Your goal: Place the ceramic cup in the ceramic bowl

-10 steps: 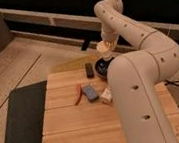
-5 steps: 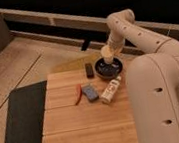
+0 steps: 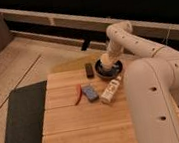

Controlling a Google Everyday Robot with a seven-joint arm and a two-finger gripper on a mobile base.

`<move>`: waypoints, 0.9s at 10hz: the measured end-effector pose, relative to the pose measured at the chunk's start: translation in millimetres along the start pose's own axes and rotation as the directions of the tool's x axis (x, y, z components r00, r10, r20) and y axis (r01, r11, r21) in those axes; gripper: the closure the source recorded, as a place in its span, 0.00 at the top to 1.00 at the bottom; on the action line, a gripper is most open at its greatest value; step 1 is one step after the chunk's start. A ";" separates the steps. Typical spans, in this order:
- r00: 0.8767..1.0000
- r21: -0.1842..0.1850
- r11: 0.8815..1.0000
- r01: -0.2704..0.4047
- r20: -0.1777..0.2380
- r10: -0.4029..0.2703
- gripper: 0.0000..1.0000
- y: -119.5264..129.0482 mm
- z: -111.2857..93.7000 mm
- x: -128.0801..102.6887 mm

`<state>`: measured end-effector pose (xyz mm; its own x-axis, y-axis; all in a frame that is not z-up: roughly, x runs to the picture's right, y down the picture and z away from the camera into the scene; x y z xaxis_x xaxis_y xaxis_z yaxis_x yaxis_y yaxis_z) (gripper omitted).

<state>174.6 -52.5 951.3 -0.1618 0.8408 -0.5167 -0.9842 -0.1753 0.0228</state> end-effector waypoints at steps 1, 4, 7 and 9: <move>1.000 0.004 1.000 0.002 -0.017 -0.002 0.00 -2.2 8.5 0.2; 0.999 -0.006 1.000 -0.005 -0.052 0.004 0.00 -1.2 21.1 0.7; 0.999 -0.006 1.000 -0.005 -0.052 0.005 0.26 -1.6 21.2 0.3; 0.999 -0.006 1.000 -0.005 -0.051 0.005 0.47 -1.7 21.1 0.2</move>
<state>174.7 -41.2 969.2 -0.1628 0.8124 -0.5599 -0.9829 -0.1828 0.0206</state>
